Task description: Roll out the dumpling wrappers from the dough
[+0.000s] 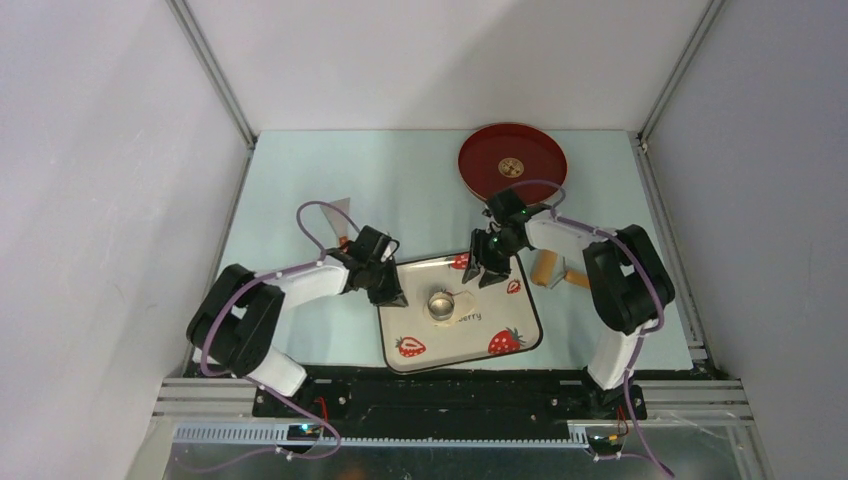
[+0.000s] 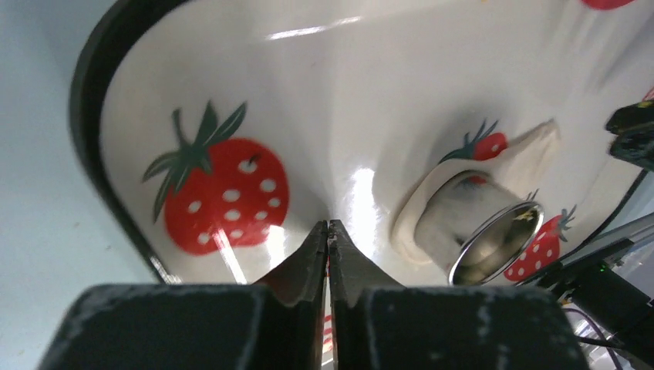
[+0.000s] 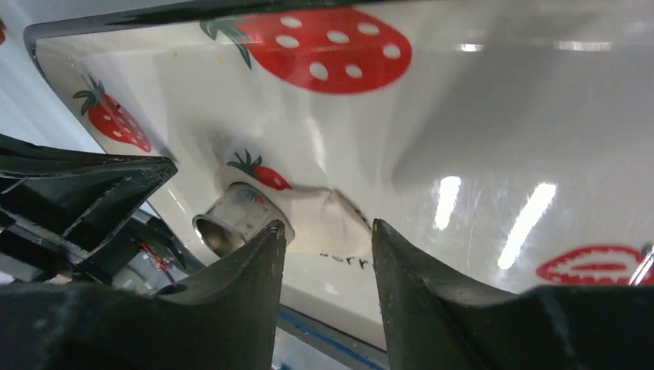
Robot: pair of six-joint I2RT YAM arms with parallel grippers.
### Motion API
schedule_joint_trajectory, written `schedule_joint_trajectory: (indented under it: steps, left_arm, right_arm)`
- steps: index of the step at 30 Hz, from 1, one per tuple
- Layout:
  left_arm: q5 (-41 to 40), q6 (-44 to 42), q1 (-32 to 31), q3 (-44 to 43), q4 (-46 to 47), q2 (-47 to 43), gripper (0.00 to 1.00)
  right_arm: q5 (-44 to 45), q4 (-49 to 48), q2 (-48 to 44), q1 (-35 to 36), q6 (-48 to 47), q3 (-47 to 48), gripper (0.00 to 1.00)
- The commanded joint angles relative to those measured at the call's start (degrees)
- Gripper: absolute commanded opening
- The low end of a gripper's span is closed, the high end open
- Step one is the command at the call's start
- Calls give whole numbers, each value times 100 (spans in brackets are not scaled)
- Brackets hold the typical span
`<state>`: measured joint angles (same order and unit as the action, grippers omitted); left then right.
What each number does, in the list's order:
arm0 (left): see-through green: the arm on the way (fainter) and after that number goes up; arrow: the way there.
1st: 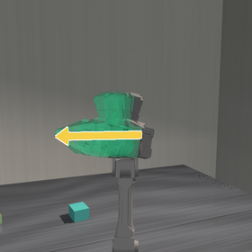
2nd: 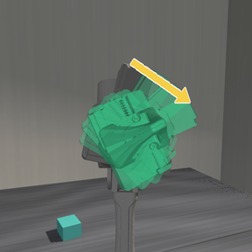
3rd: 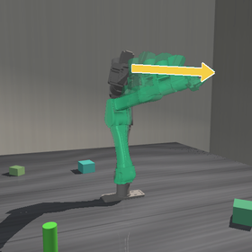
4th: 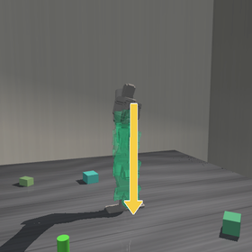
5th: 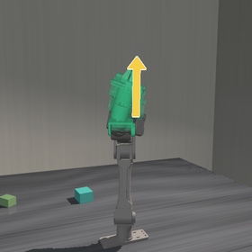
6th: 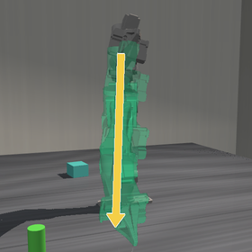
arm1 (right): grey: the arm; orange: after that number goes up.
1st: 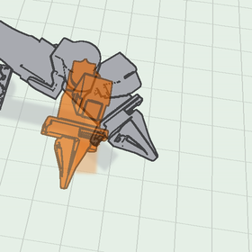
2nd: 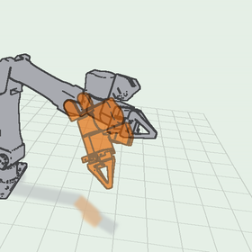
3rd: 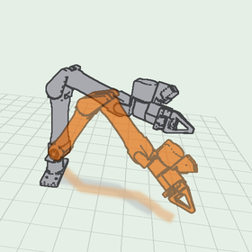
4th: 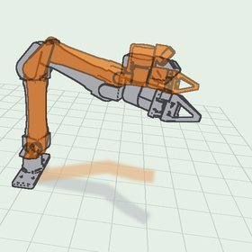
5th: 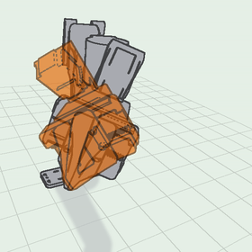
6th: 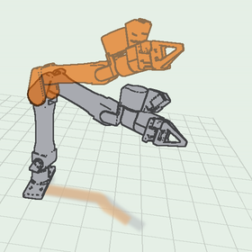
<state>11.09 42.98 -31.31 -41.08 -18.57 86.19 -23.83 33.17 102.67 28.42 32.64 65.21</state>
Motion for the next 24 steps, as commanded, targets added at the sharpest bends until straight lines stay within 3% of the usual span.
schedule_joint_trajectory:
  steps: [1, 4, 15, 24]
  left_arm:
    - [-46, -176, 34, -139, 198, 522, 6]
    - [-100, -176, 21, -115, 207, 730, 3]
    - [-174, -191, 23, -3, 211, 1000, 1]
    - [-145, -204, 21, -13, 214, 1083, 0]
  right_arm:
    - [22, 63, 321, 78, -231, 451, 45]
    - [11, 71, 505, 112, -269, 580, 36]
    - [-61, -90, 995, 275, -362, 686, 18]
    - [274, 177, 1151, 454, -613, 712, 14]
